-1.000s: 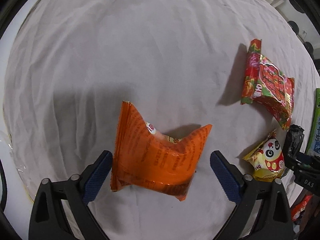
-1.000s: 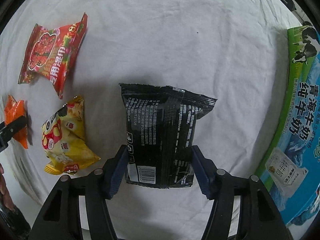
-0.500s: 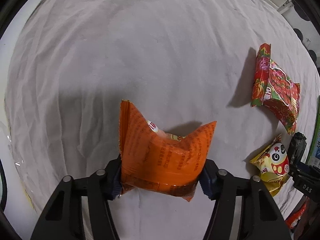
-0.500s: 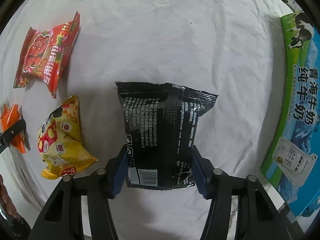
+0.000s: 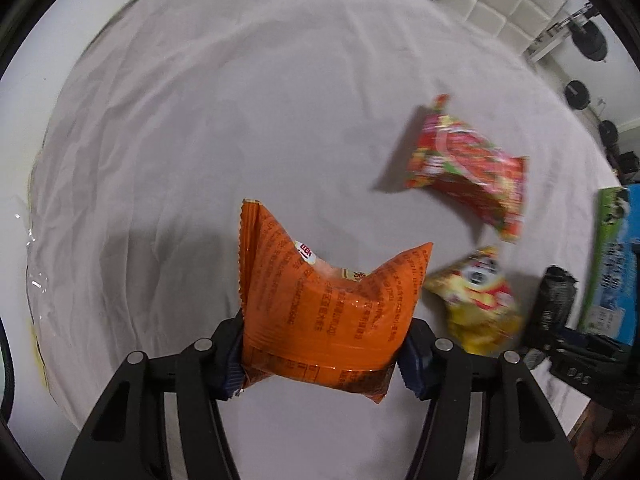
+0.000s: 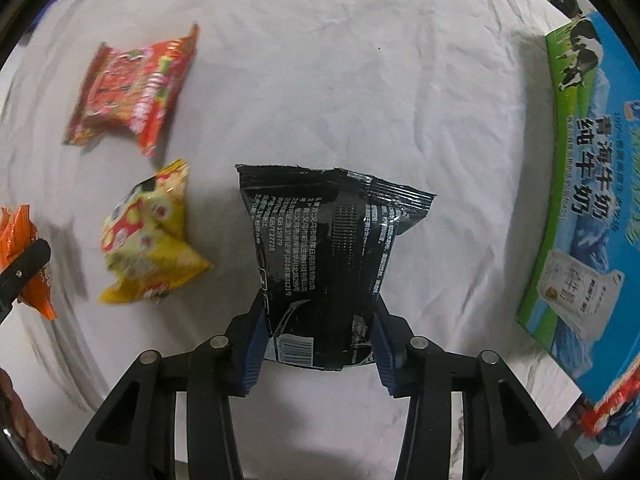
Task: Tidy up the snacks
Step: 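Carry the orange pack and black pouch over the box with both tools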
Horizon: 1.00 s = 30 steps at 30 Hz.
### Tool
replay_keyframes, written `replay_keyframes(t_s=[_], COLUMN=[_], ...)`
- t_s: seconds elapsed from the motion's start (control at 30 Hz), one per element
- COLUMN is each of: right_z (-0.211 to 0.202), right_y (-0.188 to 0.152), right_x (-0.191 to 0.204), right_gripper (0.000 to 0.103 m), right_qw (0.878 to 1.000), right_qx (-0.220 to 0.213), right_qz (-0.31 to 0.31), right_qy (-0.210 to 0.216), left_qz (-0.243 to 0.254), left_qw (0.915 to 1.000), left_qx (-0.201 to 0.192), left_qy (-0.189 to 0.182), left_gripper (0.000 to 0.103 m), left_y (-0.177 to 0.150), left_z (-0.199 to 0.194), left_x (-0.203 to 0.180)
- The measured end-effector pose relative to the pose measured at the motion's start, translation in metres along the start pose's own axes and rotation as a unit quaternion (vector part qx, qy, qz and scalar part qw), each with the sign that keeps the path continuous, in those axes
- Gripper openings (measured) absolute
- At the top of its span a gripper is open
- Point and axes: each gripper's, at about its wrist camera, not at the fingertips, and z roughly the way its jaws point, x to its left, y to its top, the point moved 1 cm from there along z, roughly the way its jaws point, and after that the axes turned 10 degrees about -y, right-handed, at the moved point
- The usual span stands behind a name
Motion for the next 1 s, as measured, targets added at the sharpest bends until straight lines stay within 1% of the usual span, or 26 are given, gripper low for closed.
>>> replay_keyframes(t_s=[0.13, 0.23, 0.27, 0.33, 0.4, 0.53, 0.6, 0.63, 0.67, 0.8, 0.83, 1.0], right_z=[-0.026, -0.053, -0.059, -0.077, -0.097, -0.124, -0.136, -0.14, -0.146, -0.163, -0.167, -0.189], right_y=[-0.013, -0.025, -0.029, -0.037, -0.047, -0.068, -0.081, -0.089, -0.096, -0.125, -0.131, -0.167], right_x=[-0.008, -0.019, -0.022, -0.033, -0.047, -0.074, -0.093, -0.097, -0.11, -0.15, -0.159, -0.216], right_gripper=[0.048, 0.048, 0.048, 0.048, 0.048, 0.048, 0.048, 0.048, 0.048, 0.048, 0.048, 0.048], right_qw=[0.999, 0.998, 0.998, 0.996, 0.995, 0.991, 0.989, 0.989, 0.987, 0.983, 0.982, 0.976], right_qx=[-0.026, -0.053, -0.059, -0.077, -0.093, -0.118, -0.132, -0.137, -0.144, -0.163, -0.167, -0.191], right_qz=[-0.011, -0.018, -0.019, -0.019, -0.016, -0.004, 0.005, 0.009, 0.015, 0.036, 0.039, 0.065], right_qy=[0.014, 0.024, 0.026, 0.032, 0.041, 0.054, 0.06, 0.062, 0.065, 0.075, 0.075, 0.076], left_qz=[0.018, 0.034, 0.041, 0.052, 0.063, 0.089, 0.103, 0.11, 0.115, 0.133, 0.136, 0.167], left_qw=[0.9994, 0.998, 0.9974, 0.9962, 0.9945, 0.9906, 0.988, 0.9863, 0.9853, 0.9794, 0.9785, 0.9712], left_qx=[-0.029, -0.047, -0.052, -0.056, -0.06, -0.073, -0.083, -0.089, -0.093, -0.109, -0.11, -0.119], left_qy=[-0.011, -0.026, -0.03, -0.043, -0.058, -0.074, -0.081, -0.083, -0.085, -0.106, -0.109, -0.122], left_gripper=[0.058, 0.058, 0.058, 0.058, 0.058, 0.058, 0.058, 0.058, 0.058, 0.058, 0.058, 0.058], left_y=[-0.016, -0.028, -0.03, -0.028, -0.035, -0.045, -0.052, -0.055, -0.055, -0.071, -0.074, -0.093], left_z=[-0.027, -0.046, -0.053, -0.068, -0.077, -0.101, -0.112, -0.118, -0.119, -0.144, -0.147, -0.163], left_x=[-0.023, -0.047, -0.061, -0.076, -0.094, -0.127, -0.148, -0.159, -0.164, -0.203, -0.208, -0.262])
